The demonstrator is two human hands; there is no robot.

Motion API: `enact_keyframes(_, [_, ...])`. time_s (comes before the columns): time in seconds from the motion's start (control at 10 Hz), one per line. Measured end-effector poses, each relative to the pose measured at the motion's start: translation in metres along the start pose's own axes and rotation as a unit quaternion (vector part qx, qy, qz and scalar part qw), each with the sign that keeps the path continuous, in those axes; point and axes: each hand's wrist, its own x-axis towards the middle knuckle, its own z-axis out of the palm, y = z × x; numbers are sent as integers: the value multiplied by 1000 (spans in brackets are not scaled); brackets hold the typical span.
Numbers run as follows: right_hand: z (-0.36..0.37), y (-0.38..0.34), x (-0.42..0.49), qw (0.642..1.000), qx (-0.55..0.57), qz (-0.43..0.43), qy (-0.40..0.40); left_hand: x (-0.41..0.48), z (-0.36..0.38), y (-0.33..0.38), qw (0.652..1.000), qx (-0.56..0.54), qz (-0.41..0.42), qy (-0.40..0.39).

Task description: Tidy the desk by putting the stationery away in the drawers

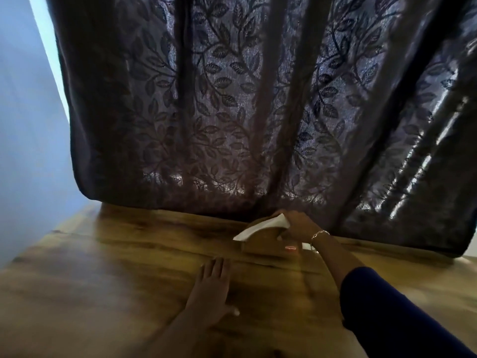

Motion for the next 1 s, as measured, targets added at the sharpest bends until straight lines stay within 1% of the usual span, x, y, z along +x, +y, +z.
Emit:
enact_keyframes(0.1, [0,8,11,1000,-6,-6,-9,1,2,0,999,-31,-19,-38])
enact_keyframes(0.2, [2,14,15,1000,0,-10,-15,2,6,-3,997,-47,-22,-49])
enact_keyframes(0.5, [20,23,16,999,43,-21,-16,0,10,-6,999,-34,2,-27])
enact_keyframes(0.6, [23,22,16,999,39,-18,-13,-1,13,-9,999,-29,5,-14])
enact_keyframes(0.8, [18,16,9,998,43,-26,-28,-5,13,-7,999,-26,-7,-18])
enact_keyframes(0.9, [18,16,4,996,81,-33,-27,-7,12,-5,1000,-16,-20,-10])
enact_keyframes(1.0, [21,19,-9,994,99,-14,52,-12,12,-3,999,3,-31,-9])
